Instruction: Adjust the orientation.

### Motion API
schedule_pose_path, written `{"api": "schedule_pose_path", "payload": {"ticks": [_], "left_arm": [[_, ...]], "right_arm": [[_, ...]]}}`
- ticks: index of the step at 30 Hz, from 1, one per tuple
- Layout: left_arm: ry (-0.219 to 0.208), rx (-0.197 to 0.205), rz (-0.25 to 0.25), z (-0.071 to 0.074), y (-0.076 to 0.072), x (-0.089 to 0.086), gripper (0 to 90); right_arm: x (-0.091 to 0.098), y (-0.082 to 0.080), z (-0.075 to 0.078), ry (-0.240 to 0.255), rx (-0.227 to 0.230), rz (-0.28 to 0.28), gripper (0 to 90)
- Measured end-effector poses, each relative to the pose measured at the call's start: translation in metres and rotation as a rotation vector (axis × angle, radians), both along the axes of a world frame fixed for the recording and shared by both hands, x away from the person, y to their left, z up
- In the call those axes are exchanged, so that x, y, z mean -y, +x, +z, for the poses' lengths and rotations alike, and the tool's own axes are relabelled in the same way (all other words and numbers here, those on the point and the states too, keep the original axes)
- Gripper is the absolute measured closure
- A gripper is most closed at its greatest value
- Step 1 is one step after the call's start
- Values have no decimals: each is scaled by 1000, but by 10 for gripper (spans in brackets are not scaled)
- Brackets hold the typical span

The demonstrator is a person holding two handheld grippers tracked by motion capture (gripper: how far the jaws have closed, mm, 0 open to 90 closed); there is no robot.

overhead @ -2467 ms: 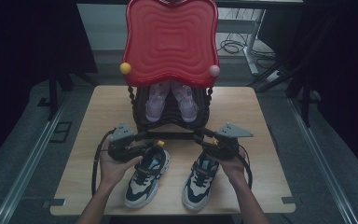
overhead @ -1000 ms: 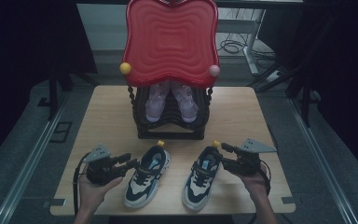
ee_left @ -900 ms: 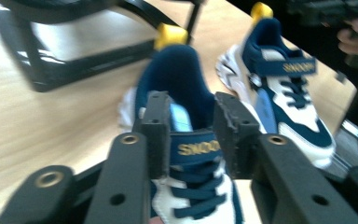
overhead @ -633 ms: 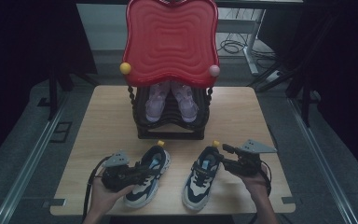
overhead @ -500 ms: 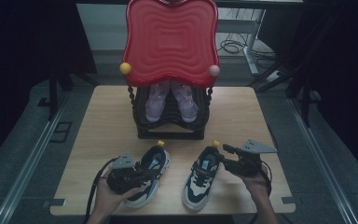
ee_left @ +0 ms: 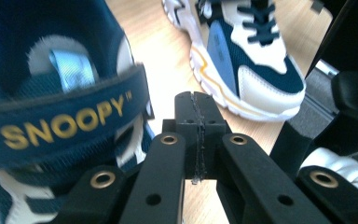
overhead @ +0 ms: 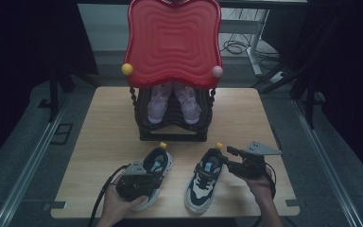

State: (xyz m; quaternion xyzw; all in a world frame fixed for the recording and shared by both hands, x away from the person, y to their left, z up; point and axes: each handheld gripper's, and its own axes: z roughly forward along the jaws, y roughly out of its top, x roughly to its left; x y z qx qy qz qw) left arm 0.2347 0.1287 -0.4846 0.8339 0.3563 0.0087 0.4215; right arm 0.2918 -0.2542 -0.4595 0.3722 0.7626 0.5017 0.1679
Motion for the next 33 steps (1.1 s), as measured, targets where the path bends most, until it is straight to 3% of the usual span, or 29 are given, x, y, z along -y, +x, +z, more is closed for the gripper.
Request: {"api": "schedule_pose_path", "payload": {"ticks": [3,8,19,33], "left_arm": [[55,-6,6,-8,-8,2,899],[74,-26,17,-17,-15,0,899],[73,-42,29,-20,-19,-8,900],[69,-63,133,-22,-20,-49,899]], "right_arm": [[2,-1,1,5,2,-6,473],[1,-2,1,4,1,-3,473],[2,-1,1,4,-1,-12,472],[2,-1,2,7,0,-17,473]]}}
